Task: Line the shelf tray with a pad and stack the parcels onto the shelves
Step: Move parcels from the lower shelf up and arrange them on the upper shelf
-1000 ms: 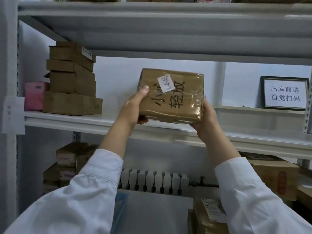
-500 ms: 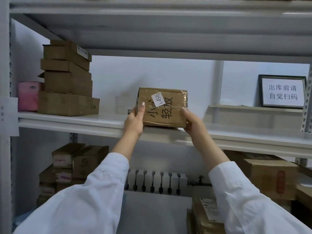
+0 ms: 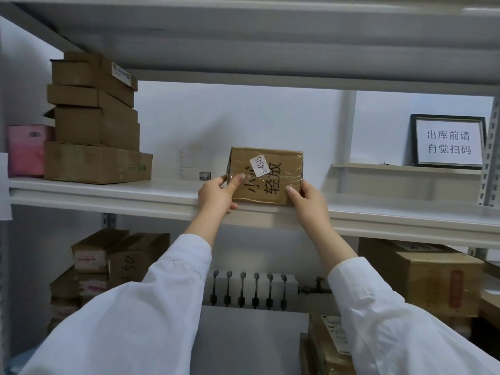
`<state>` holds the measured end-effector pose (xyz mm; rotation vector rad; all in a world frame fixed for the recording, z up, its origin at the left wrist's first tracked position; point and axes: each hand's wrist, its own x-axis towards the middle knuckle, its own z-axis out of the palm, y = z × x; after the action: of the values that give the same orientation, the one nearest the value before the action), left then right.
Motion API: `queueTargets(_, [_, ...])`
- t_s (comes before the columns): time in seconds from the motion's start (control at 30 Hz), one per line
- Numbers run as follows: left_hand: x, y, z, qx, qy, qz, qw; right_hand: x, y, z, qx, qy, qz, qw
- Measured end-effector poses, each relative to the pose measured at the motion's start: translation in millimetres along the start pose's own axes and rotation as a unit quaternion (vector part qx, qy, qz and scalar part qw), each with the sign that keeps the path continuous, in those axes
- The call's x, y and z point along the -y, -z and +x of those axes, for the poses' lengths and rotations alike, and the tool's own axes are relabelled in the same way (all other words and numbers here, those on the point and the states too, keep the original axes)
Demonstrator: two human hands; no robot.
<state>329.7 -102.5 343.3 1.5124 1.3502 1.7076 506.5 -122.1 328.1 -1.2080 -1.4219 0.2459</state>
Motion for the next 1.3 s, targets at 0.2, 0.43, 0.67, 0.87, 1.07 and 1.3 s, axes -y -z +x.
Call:
queueTargets(0.2, [9.2,-1.8,7.0,0.033,0.011,0.018,0.999,-2.1,-2.9,4.8,0.000,-0.014,-0.081,0.997])
queueTargets(0.43, [10.5,-4.6,-3.5,0.044,0.001,0.015,0.999,0.1,-6.5,-2.2,0.006,-0.015,-0.148,0.989])
queueTargets(0.67, [21.1,-15.4,-25.1,-0.011,-0.055,0.028,0.998,-15.5,-2.8,-31.8,-0.012,0.065,-0.137,0.988])
queueTargets(0.87, [26.4,-26.5,-53.6,-0.084,-0.080,-0.011,0.993,-23.9,6.6,-51.1,0.006,0.047,-0.103,0.994])
queueTargets(1.07, [34.0,-38.3,-90.4,-0.111,-0.039,-0.099,0.988,-38.5,12.9,-74.2,-0.003,0.037,-0.118,0.992])
queueTargets(1.3, [51.6,-72.9,-105.1,-0.060,0.148,-0.244,0.957,-63.3,25.8,-87.7,0.050,-0.045,-0.067,0.996])
